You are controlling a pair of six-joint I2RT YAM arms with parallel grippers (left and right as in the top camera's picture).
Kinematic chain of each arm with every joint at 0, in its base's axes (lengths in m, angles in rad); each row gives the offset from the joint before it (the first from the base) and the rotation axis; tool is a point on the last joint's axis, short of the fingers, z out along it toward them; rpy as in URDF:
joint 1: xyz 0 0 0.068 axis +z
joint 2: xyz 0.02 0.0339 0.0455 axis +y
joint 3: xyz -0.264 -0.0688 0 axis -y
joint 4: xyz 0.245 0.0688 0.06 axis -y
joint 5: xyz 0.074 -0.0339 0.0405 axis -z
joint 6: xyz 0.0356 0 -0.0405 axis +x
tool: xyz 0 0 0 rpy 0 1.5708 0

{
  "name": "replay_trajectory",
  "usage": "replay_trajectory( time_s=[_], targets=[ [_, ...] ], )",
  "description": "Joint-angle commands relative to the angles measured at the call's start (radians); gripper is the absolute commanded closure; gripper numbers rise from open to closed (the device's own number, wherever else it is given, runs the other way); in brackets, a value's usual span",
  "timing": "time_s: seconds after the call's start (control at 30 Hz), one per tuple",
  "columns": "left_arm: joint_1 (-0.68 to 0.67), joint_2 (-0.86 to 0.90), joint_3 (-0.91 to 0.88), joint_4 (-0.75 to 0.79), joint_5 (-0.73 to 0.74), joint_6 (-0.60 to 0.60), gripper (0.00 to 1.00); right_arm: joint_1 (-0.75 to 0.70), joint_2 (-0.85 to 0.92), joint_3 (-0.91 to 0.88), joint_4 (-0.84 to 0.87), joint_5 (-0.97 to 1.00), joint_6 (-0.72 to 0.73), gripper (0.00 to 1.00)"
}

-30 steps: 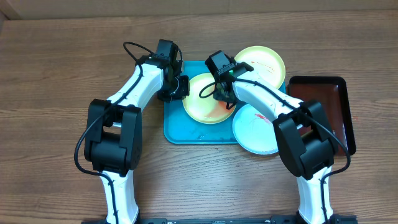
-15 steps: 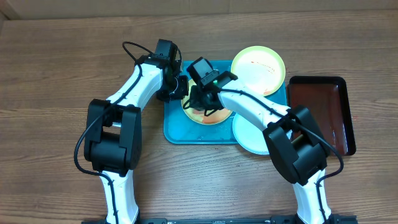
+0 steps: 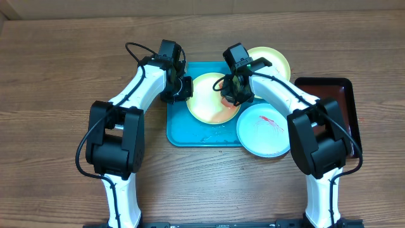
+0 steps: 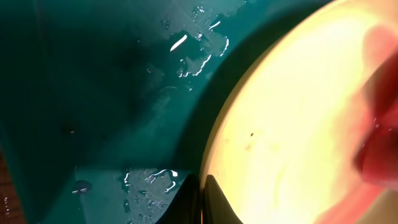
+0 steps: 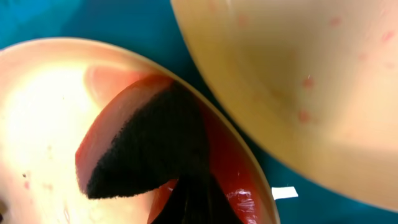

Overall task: Clean dirty plates on tray and stack at the side
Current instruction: 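Scrub the left yellow plate with the sponge while left gripper holds it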

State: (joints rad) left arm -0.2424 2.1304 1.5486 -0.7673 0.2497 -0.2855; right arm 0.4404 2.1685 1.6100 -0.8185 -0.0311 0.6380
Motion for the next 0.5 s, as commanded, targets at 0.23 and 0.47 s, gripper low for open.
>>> replay_trajectory(
  time_s=[0.23,0.47],
  targets=[
    [-0.021,0.013,-0.028,0.005,0.006,-0.010,0.78,0.030,0.005,-0.007,-0.023,-0.021,-0.017,0.96],
    [-0.040,0.013,-0.074,-0.003,0.007,-0.011,0.81,0.030,0.005,-0.007,-0.021,-0.024,-0.017,0.96]
  ],
)
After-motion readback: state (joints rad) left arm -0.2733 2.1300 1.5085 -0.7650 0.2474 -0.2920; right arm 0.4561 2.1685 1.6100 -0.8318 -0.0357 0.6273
